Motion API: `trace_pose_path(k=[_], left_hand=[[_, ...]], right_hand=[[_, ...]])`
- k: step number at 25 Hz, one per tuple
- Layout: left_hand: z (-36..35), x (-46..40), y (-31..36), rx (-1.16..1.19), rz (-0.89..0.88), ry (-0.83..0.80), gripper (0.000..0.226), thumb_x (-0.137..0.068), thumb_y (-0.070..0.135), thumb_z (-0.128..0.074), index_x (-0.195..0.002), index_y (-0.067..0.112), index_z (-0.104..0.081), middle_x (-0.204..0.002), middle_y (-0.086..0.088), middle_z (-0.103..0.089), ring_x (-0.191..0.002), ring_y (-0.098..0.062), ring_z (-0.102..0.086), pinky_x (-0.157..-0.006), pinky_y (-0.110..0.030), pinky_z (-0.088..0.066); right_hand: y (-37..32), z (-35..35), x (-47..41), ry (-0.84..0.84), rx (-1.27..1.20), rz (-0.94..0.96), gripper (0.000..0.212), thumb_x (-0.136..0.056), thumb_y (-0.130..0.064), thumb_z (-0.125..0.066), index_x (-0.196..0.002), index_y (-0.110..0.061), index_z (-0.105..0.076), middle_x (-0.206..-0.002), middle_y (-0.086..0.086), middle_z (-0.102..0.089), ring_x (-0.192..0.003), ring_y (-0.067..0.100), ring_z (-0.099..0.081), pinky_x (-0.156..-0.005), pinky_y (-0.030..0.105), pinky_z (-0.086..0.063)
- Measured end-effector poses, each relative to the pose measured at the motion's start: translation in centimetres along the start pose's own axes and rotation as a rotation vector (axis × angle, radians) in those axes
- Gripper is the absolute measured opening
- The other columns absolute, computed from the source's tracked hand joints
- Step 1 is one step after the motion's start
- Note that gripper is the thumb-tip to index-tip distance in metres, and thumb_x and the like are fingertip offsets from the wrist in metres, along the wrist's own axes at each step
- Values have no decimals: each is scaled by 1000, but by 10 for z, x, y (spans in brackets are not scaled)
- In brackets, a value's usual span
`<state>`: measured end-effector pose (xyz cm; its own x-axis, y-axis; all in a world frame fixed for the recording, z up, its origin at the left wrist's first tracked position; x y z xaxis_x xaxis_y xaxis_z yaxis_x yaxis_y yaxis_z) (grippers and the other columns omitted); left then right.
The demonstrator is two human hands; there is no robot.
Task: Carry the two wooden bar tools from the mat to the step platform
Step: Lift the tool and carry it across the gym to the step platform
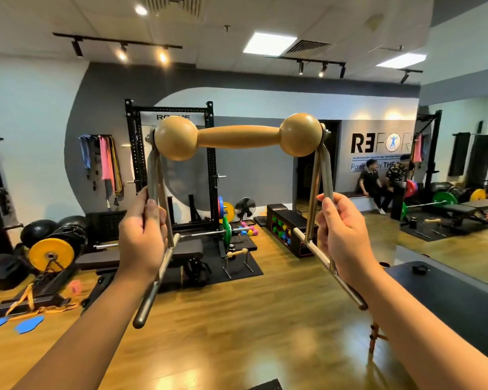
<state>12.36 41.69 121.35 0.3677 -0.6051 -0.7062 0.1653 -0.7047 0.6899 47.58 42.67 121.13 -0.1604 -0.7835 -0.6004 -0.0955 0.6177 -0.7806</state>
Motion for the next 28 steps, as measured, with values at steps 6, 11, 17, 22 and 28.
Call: trace_pose_path(k=[6, 11, 17, 22, 28], left_hand=[[-3, -84, -90, -114, -30, 19, 36, -109, 34, -39, -89, 53, -63, -59, 12, -50, -44, -6, -38, -42, -26, -30], [-4, -146, -177, -102, -31, 35, 31, -111, 30, -38, -86, 35, -56, -66, 10, -46, -44, -6, -34, -38, -20, -28], [1, -239, -265, -167, -30, 203, 32, -112, 24, -37, -137, 26, -57, -73, 3, -43, -48, -6, -31, -40, -21, -25], [24, -302, -310, -282, -100, 332, 40, -112, 24, -39, -130, 51, -61, -70, 8, -45, -48, -5, -33, -40, -20, -28], [99, -370, -381, -348, -71, 428, 37, -112, 19, -38, -143, 30, -57, -70, 7, -44, -47, -5, -32, -39, -19, -26]], right_hand=[[103, -52, -98, -7, -14, -19, 16, -106, -30, -49, -101, -22, -61, -64, -9, -48, -45, 3, -35, -39, 15, -29], [185, -96, -181, -80, -23, -53, 19, -109, -29, -47, -107, -17, -61, -64, -10, -50, -47, 3, -39, -41, 15, -32], [285, -171, -303, -209, -121, -44, 20, -109, -27, -46, -108, -13, -59, -62, -9, -49, -49, 7, -38, -42, 19, -32], [363, -261, -395, -314, -192, -80, 17, -109, -28, -48, -102, -24, -63, -65, -6, -50, -49, 7, -39, -42, 18, -32], [445, -391, -445, -446, -296, -135, 19, -109, -27, -48, -101, -24, -65, -64, -6, -49, -49, 6, -38, -42, 16, -33]])
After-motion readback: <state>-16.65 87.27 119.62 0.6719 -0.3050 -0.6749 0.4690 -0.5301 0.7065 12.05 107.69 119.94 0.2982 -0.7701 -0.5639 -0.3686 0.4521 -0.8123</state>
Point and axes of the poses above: each hand's wrist, its own x-axis away from the middle knuckle, its own z-axis out of the back of the hand, y = z × x, the point moved 5 cm from there along -x, towards the middle knuckle
